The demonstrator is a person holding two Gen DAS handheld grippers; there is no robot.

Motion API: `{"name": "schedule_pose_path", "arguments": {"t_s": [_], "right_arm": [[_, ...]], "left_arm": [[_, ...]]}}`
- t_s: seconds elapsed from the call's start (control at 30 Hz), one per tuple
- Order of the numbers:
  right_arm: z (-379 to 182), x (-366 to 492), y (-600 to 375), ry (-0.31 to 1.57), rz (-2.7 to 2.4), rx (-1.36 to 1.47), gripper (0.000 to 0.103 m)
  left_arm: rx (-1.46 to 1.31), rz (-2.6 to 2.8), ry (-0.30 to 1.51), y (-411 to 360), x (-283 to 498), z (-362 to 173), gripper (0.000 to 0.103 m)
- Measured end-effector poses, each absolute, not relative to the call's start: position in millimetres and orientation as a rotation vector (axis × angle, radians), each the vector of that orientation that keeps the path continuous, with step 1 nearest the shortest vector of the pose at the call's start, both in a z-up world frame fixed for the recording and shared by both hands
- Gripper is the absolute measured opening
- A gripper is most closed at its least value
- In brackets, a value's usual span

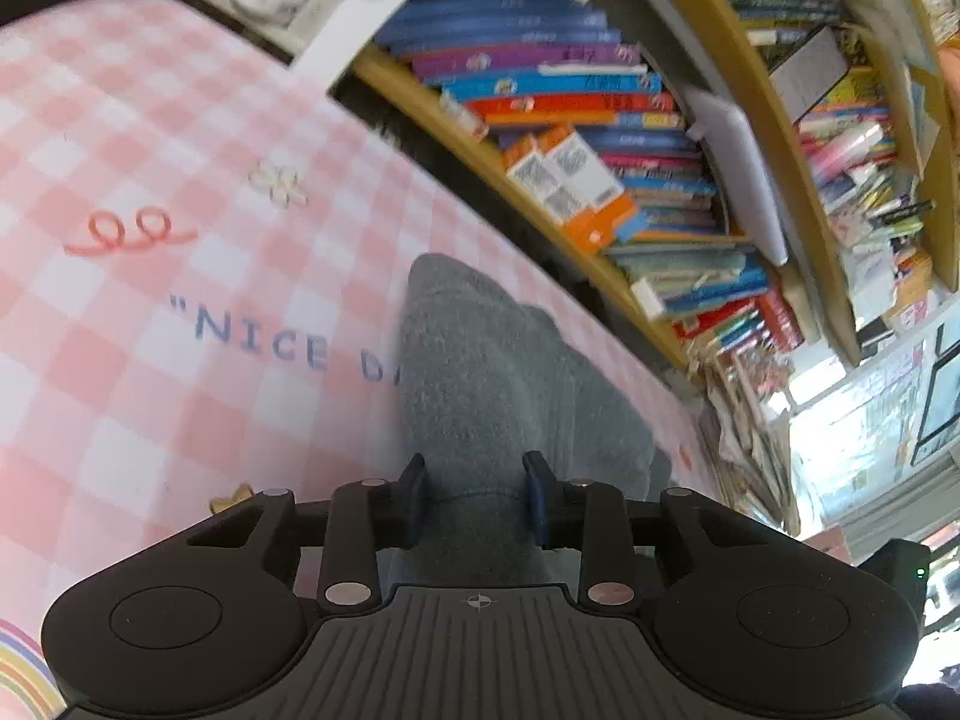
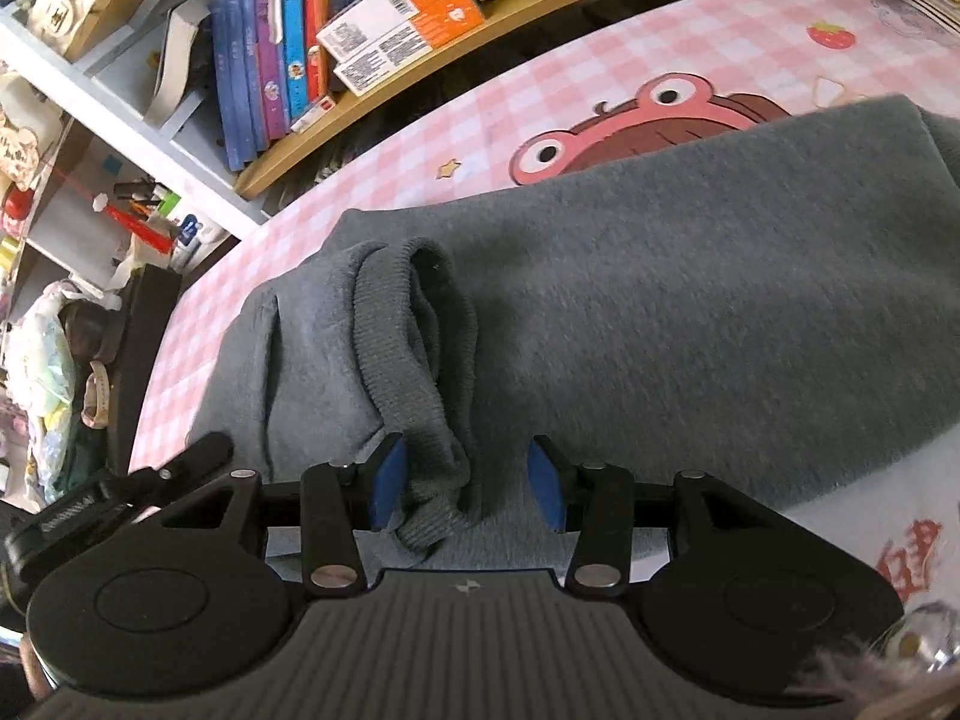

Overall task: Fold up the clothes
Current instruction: 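Open both grippers and lift them off the folded sweatshirt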

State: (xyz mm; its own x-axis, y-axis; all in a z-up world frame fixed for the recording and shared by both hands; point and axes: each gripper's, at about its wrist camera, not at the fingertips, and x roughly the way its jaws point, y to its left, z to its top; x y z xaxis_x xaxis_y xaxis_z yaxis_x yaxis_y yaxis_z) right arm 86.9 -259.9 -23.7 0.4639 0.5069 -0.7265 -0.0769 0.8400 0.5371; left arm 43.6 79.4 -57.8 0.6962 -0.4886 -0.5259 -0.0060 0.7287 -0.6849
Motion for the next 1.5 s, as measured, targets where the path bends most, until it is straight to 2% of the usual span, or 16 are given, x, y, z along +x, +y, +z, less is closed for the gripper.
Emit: {"name": "schedule_pose_path", "arguments": {"t_s": [0.3,0.67,0.73,0.9,1.1,1.2,1.27,1.33,1.5], "right_arm": [[-17.8,98.9,-228.0,1.017,0.481,0.387,0.043],[-3.4,80.2,-285.2,0.975,0.326,0.501,0.043],[1.1,75.5,-299.7,0.953,0.282,0.524,0.044],[8.7,61.2,-332.4,0.922,0.194,0.543,0.049],[3.5,44.2,-366.8,0.916,0.073,0.596,0.05],[-0.9,38.9,-380.6,0.914,0.019,0.63,0.05],[-4.1,37.9,-385.9,0.917,-0.005,0.653,0.051],[-6.4,37.2,-388.7,0.922,-0.016,0.667,0.054],[-9.4,37.4,-391.5,0.922,-0.023,0.686,0.062]], "left_arm": [[-0.697,-0.2,0.741,101.8,48.2,-51.6,0.03],[-0.676,-0.176,0.766,98.6,38.2,-54.0,0.031],[-0.667,-0.162,0.772,98.5,38.0,-54.2,0.035],[-0.611,-0.125,0.752,93.6,33.3,-40.1,0.038],[-0.509,-0.145,0.637,81.7,13.1,-8.5,0.049],[-0.451,-0.186,0.605,68.5,6.7,3.8,0.05],[-0.409,-0.219,0.602,56.3,5.3,7.7,0.057],[-0.379,-0.251,0.603,44.9,3.8,9.6,0.061],[-0.338,-0.322,0.651,21.8,-0.8,5.3,0.065]]}}
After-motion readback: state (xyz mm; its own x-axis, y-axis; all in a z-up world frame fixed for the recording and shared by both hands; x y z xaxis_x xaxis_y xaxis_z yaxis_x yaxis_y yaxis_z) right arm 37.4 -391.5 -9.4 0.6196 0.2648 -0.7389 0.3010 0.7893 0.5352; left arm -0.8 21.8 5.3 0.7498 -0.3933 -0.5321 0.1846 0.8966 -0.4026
